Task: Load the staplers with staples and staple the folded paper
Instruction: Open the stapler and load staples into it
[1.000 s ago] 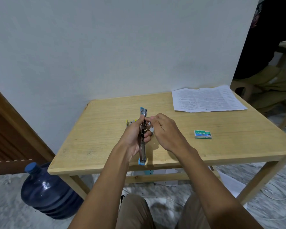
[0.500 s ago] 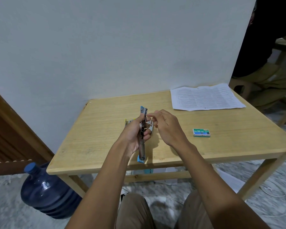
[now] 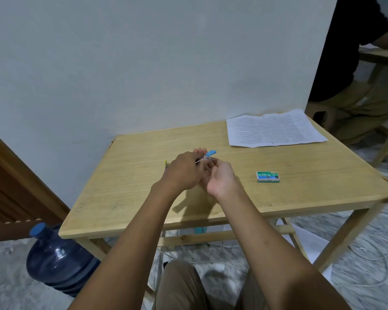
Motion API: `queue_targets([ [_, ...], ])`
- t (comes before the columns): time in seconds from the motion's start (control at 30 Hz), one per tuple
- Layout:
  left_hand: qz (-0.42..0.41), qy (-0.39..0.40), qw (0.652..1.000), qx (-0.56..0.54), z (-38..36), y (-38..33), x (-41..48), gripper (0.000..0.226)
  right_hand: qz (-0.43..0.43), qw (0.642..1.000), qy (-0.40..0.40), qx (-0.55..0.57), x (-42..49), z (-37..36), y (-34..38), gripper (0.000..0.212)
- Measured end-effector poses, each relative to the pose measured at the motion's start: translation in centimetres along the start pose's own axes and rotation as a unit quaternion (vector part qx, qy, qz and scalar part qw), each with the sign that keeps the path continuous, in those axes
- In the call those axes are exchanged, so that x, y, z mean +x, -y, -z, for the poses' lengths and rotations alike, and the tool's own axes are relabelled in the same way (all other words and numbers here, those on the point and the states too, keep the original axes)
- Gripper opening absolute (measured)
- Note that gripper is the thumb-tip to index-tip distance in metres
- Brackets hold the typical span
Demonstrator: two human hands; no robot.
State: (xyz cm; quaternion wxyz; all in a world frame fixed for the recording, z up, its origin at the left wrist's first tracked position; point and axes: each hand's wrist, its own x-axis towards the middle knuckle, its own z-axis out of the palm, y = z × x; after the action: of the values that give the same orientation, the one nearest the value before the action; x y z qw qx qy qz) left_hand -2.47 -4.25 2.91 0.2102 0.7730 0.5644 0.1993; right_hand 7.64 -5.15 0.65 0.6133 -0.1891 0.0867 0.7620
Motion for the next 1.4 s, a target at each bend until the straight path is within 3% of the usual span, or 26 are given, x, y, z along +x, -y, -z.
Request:
queue_targets([
  [0.13,-0.018,-0.009,0.999,-0.042,0.4,-0.5,0.2,0.033,0.008,0.999,0.011,0.044,0.5,0.5,0.1,0.041],
  [0.23,0.034,-0.02,0.984,-0.174,0.6,-0.4,0.2,0.042,0.024,0.999,-0.001,0.044,0.6,0.9,1.1,0.037],
  [0.33,0.136,-0.004,0.913,-0.385,1.0,-0.2,-0.2,0.036,0.071,0.997,-0.034,-0.027,0.2,1.2,2.9,0.024],
  [0.4,0.162,0.008,0.869,-0.467,0.8,0.2,-0.7,0.033,0.13,0.977,-0.058,-0.157,0.1,1.5,4.2,0.029],
  [0.43,0.171,0.011,0.855,-0.489,0.6,0.3,-0.9,0.033,0.171,0.948,-0.076,-0.258,0.1,1.7,4.8,0.031],
  [0.47,0.178,0.013,0.845,-0.503,0.2,0.4,-1.1,0.033,0.21,0.896,-0.097,-0.379,0.1,2.0,5.2,0.032],
  [0.53,0.188,0.017,0.83,-0.524,-0.5,0.5,-1.5,0.032,0.255,0.746,-0.121,-0.603,0.2,2.6,6.1,0.031],
  [0.6,0.197,0.019,0.826,-0.527,-1.0,0.4,-1.7,0.025,0.255,0.619,-0.118,-0.734,0.7,3.1,6.8,0.031],
  [0.67,0.206,0.017,0.833,-0.513,-1.4,0.3,-1.7,0.02,0.241,0.537,-0.111,-0.8,1.5,3.3,7.0,0.032],
  [0.87,0.211,0.013,0.87,-0.446,-2.5,0.3,-1.3,0.021,0.225,0.422,-0.054,-0.877,2.4,3.6,6.8,0.04],
  [0.97,0.178,0.009,0.909,-0.377,-3.0,0.4,-1.3,0.028,0.224,0.363,-0.047,-0.903,2.4,4.0,6.7,0.041],
  [1.07,0.132,-0.001,0.951,-0.28,-3.9,0.2,-1.4,0.026,0.232,0.369,-0.036,-0.899,2.1,4.0,7.1,0.043],
  [1.3,0.078,-0.023,0.987,-0.139,-6.1,-1.0,-0.2,0.035,0.358,0.5,-0.071,-0.785,-2.5,3.6,10.7,0.034],
  [1.4,0.065,-0.044,0.995,-0.06,-6.8,-1.3,0.4,0.035,0.366,0.5,-0.114,-0.776,-4.6,4.9,12.7,0.023],
])
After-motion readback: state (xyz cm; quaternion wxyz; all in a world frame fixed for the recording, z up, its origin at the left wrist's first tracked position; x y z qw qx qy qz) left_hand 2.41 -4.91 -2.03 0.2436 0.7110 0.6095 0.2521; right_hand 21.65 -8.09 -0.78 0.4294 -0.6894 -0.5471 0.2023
